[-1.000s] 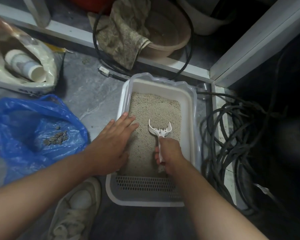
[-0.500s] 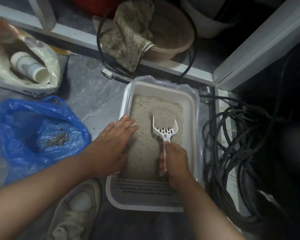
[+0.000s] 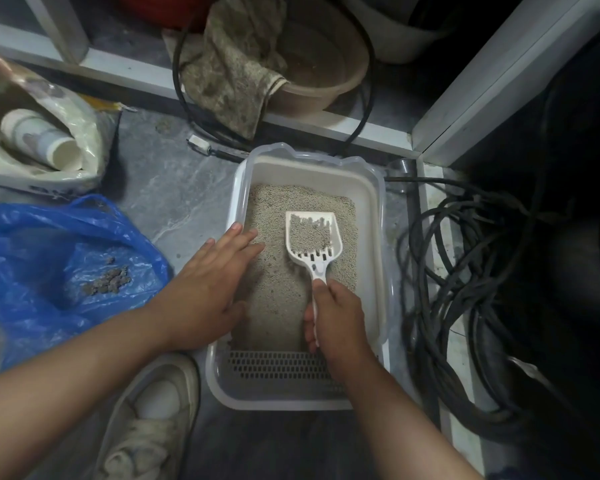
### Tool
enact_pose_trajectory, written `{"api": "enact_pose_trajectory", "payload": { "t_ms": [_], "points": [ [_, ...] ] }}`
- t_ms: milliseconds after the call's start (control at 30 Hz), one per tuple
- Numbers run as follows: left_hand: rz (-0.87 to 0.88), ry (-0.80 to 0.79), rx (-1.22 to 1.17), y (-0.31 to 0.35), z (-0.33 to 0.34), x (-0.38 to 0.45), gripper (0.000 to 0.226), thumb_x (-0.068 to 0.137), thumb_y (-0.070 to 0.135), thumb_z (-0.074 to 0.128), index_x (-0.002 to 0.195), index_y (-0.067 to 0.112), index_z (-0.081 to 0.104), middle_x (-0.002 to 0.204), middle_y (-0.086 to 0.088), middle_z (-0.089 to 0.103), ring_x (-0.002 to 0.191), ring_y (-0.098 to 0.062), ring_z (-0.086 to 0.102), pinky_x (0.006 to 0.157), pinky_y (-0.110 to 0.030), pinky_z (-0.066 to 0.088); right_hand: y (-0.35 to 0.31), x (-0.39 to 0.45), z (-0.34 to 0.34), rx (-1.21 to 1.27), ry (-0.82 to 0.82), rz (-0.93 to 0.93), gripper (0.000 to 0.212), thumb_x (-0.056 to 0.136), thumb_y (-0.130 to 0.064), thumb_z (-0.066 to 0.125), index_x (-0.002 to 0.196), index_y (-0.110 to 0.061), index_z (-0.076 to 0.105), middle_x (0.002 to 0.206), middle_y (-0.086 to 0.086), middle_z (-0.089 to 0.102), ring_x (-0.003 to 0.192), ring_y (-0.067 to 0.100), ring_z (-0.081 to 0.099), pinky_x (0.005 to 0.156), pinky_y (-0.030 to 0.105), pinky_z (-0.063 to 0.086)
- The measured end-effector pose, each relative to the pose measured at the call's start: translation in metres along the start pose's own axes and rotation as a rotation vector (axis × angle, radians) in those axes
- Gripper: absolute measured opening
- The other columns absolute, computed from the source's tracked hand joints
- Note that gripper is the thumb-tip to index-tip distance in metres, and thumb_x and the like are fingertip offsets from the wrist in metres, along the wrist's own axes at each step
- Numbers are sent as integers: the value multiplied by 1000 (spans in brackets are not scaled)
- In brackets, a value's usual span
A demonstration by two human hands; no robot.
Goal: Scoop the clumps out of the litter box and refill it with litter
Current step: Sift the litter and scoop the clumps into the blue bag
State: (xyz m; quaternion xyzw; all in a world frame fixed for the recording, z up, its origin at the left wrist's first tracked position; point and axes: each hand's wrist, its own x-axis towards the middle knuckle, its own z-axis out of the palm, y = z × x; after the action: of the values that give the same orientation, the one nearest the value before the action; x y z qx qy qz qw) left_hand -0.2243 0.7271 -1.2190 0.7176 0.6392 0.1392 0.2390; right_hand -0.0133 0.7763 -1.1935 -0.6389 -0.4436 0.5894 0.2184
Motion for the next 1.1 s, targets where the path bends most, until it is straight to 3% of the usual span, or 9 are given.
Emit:
{"api": "enact_pose_trajectory", "payload": {
  "t_ms": [333, 600, 733, 1100],
  "points": [
    [-4, -1, -20, -2, -1, -1, 97, 81, 26, 69, 159, 25, 12, 169, 6, 4, 154, -7, -16, 127, -46, 7, -9, -1, 2, 27, -4, -12, 23, 106, -26, 46, 95, -13, 63, 64, 9, 51, 40, 15, 41, 36, 19, 33],
    [-17, -20, -13, 0, -2, -1, 97, 83, 26, 69, 160, 27, 10, 169, 7, 1, 153, -5, -20, 128, -44, 5, -11, -2, -1, -4, -3, 18, 24, 105, -27, 47, 93, -13, 62, 64, 8, 53, 41, 15, 42, 37, 20, 34],
    [-20, -25, -9, 0, -2, -1, 98, 84, 26, 69, 160, 28, 8, 169, 8, -1, 152, -4, -21, 128, -43, 3, -10, -2, -4, -91, 24, 107, 25, 104, -25, 47, 96, -10, 64, 64, 8, 56, 39, 15, 45, 36, 19, 35],
    [-1, -19, -46, -8, -8, -5, 96, 82, 29, 69, 160, 28, 12, 169, 10, 3, 154, -5, -16, 127, -48, 8, -14, -28, -12, -366, -89, 291, 20, 98, -15, 48, 89, -11, 64, 58, 13, 59, 31, 19, 46, 37, 21, 36]
  ]
}}
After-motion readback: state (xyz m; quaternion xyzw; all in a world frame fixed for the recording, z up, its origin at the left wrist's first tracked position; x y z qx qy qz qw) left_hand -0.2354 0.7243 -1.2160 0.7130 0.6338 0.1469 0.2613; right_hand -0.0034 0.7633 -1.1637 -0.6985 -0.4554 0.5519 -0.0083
